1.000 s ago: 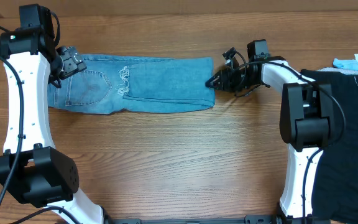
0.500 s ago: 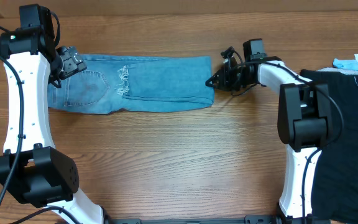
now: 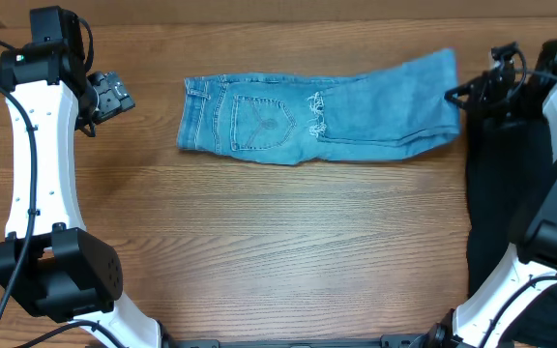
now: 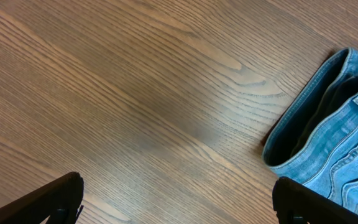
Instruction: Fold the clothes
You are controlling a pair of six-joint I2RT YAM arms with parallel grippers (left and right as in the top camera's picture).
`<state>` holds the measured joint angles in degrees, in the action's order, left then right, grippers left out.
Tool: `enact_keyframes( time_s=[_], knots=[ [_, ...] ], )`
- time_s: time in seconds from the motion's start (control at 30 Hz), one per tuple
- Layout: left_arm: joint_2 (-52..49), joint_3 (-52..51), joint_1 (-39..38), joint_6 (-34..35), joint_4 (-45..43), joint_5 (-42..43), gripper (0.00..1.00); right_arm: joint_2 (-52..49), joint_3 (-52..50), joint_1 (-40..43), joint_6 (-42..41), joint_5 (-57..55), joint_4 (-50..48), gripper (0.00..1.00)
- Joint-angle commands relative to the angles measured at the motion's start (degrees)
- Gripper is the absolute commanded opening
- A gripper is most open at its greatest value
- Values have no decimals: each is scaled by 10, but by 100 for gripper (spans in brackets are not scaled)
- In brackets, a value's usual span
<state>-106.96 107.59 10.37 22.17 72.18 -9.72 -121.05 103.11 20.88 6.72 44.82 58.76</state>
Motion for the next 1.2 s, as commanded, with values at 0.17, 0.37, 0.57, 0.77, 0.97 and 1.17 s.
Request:
enact_keyframes(
  time_s=[0.17,0.37,0.57,0.77,0.97,1.17],
  knots=[
    [-2,-1,1,1,-1,-8,100,38,273,-160,-55,6,99,4],
    [-2,-1,1,1,-1,-8,100,32,270,-320,-85,-155,114,4],
    [-2,-1,1,1,-1,-8,100,-12,262,-412,-148,-168,82,4],
    [-2,-1,1,1,-1,-8,100,-55,262,-464,-249,-168,-22,4],
    [-2,-1,1,1,-1,-8,100,-99,261,-513,-327,-172,-147,4],
    [-2,-1,1,1,-1,-8,100,-134,255,-559,-334,-234,-192,4]
  ],
)
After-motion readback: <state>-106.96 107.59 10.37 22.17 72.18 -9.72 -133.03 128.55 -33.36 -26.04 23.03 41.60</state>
